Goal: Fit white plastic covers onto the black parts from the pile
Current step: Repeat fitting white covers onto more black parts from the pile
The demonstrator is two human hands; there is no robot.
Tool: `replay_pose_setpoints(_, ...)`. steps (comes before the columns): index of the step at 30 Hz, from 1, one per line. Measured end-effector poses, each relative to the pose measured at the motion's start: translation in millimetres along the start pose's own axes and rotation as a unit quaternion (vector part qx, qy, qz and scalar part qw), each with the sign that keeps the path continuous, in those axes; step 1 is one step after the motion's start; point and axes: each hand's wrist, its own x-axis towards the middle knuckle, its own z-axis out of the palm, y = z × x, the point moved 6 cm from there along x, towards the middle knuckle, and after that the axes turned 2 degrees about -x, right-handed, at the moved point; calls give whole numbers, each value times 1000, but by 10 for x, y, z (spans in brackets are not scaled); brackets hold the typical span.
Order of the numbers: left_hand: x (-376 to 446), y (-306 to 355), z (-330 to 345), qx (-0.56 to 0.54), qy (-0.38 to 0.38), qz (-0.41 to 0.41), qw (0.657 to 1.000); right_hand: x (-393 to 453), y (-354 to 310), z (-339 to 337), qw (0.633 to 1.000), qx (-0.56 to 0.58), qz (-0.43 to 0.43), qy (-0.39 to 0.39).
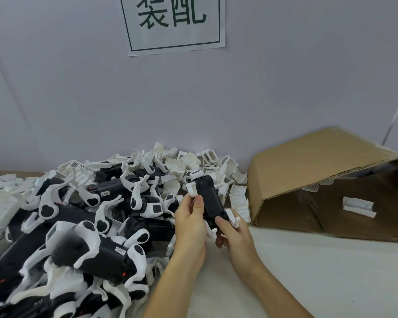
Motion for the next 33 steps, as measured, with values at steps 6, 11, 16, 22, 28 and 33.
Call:
replay_pose_setpoints(6, 1, -2, 7, -9, -2, -4, 1000, -13, 1, 12, 1000, 28, 2, -7)
replay_pose_setpoints(11, 20, -8, 2, 5, -8, 2, 1000, -9, 3, 3, 1000, 10, 2, -17)
replay_pose_setpoints(16, 21, -13, 2, 19, -8, 9, 1000, -22, 17, 7, 1000, -11, 10, -16)
replay_pose_setpoints(22, 22, -31, 16, 12, -21, -9, 1000, -14, -8, -37, 999, -10, -34, 13)
replay_pose_setpoints(28, 38, -39, 59, 4, -48, -1, 999, -20, -164, -213, 977, -64, -141, 144)
replay_pose_setpoints(33, 12, 0, 79, -4, -59, -11, 998, -77, -360, -231, 922, -221, -279, 154)
